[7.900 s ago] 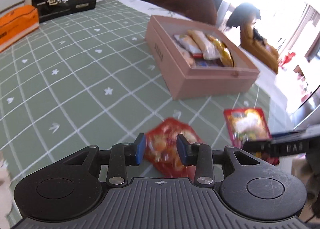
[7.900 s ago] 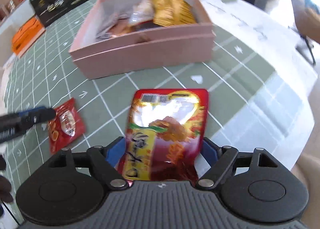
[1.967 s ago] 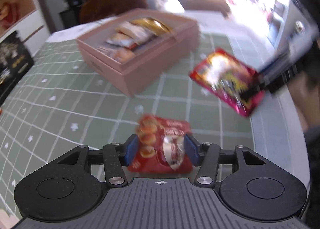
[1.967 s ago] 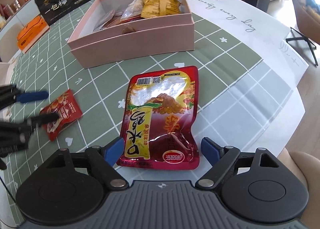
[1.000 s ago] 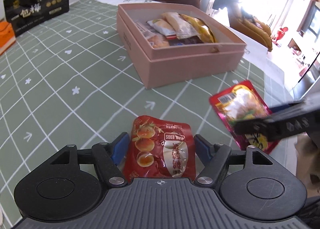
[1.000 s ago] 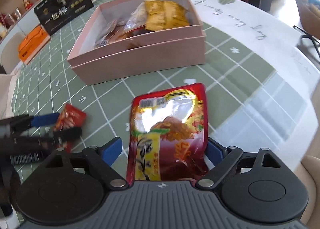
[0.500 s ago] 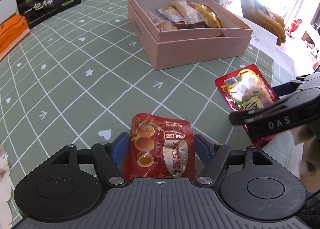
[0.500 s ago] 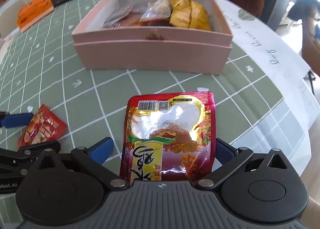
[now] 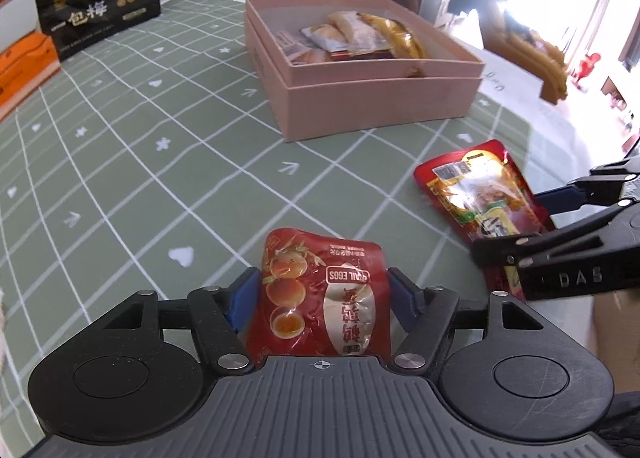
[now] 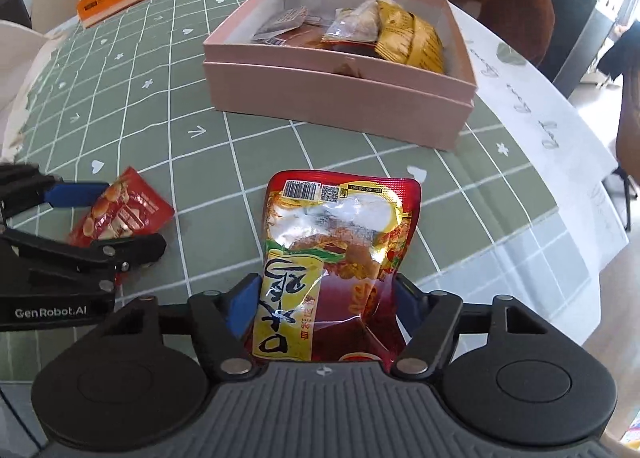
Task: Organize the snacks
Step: 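Release the egg packet into the pink box with the left tool while the right carries its packet, then drop the red spicy packet into the pink box with the right tool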
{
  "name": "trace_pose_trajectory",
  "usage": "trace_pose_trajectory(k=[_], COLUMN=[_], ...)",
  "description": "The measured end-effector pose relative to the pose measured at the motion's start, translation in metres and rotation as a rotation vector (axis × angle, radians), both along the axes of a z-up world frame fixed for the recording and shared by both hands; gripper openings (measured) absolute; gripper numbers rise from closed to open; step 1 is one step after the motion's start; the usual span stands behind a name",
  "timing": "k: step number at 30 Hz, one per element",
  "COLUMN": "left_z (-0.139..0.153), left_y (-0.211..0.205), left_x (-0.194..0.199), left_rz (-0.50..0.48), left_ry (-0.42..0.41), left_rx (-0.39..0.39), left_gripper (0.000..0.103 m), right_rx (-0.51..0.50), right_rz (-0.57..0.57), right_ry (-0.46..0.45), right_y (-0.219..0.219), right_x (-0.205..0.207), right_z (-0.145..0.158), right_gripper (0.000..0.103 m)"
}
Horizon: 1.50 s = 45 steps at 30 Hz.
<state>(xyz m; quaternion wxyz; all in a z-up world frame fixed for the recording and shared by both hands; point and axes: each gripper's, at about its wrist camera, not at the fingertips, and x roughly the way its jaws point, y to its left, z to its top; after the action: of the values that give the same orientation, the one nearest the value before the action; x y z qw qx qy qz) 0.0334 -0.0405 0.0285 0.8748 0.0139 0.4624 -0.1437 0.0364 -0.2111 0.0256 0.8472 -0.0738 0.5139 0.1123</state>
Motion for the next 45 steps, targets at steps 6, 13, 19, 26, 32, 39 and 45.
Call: trace_pose_trajectory(k=[6,13,19,26,32,39,45], left_z=[0.032,0.13,0.137,0.118,0.099,0.091,0.09], left_y=[0.0,-0.011,-0.022,-0.006,-0.008,-0.005,0.02], left_x=[0.004,0.055,0.158,0.171,0.163,0.168,0.145], left_rz=[0.019,0.002,0.011,0.065,0.0,0.008,0.077], left_ry=[-0.078,-0.358,-0.249,-0.264,-0.223,-0.189,-0.197], left_rx=[-0.138,-0.184,-0.34,-0.384,-0.337,-0.311,-0.366], left_gripper=[0.073,0.074,0.077,0.076,0.076,0.075,0.075], right_rx=[0.057,0.162,0.185,0.187,0.18,0.177,0.189], right_rz=[-0.066,-0.149,-0.181,-0.205,-0.217,-0.185,-0.168], right_ry=[-0.026,-0.168,-0.238,-0.208,-0.152,-0.164,-0.196], right_y=[-0.026,-0.057,-0.072,-0.077,-0.077,-0.066,-0.061], right_x=[-0.003,-0.005,0.003,0.015,0.033,0.034,0.057], right_z=[0.022,0.086,0.112,0.098,0.082,0.085,0.112], right_gripper=[0.067,0.067,0.067,0.067,0.067,0.067,0.067])
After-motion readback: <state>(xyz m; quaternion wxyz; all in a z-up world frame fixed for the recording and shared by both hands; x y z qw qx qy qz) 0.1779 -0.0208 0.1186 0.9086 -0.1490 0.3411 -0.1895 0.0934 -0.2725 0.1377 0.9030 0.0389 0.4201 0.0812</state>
